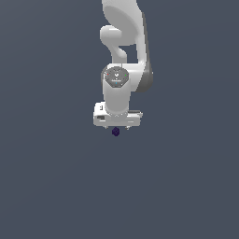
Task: Pick up the object and move it to a goal position.
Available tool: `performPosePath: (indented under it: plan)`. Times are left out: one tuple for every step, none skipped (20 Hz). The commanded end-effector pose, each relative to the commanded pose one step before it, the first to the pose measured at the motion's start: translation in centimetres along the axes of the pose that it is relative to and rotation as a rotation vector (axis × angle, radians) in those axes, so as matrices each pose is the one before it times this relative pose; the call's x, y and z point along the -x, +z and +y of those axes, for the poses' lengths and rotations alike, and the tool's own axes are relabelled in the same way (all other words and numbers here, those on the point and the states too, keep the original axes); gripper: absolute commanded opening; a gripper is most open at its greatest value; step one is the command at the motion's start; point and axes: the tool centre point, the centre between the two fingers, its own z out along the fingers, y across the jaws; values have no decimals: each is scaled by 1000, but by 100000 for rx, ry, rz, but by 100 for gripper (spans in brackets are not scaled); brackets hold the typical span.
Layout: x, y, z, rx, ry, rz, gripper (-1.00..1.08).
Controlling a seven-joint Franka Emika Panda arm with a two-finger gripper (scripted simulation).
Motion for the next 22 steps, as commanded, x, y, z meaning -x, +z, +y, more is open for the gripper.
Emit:
performPosePath:
  plan:
    - [0, 0, 1, 0, 0, 0, 100]
    - [-2, -19, 75, 4, 195, -1, 100]
    - [-7, -55, 220, 8, 565, -6, 100]
    - [-12, -93, 367, 13, 926, -12, 100]
    - [-19, -134, 511, 20, 1252, -21, 100]
    - [-28, -167, 599, 26, 1394, -35, 100]
    - [-31, -158, 525, 29, 1127, -44, 100]
    - [-32, -143, 431, 31, 815, -52, 100]
    - [-30, -122, 321, 32, 479, -56, 100]
    - [-23, -81, 180, 29, 143, -51, 100]
    - [-11, -44, 60, 13, -64, -22, 100]
    - [-3, 3, -35, 7, -137, -12, 100]
    - [5, 41, -42, 0, 0, 0, 100]
    - [21, 38, -88, -36, 65, 63, 100]
    - [22, 67, -57, -33, 277, 56, 100]
    - [30, 81, -47, -46, 444, 79, 100]
    - [37, 97, -41, -58, 607, 99, 100]
    - [46, 114, -36, -71, 766, 119, 100]
    - [54, 131, -37, -82, 907, 138, 100]
    - [62, 149, -42, -93, 1029, 156, 100]
    - [73, 171, -55, -106, 1141, 177, 100]
    - [87, 195, -71, -120, 1263, 199, 100]
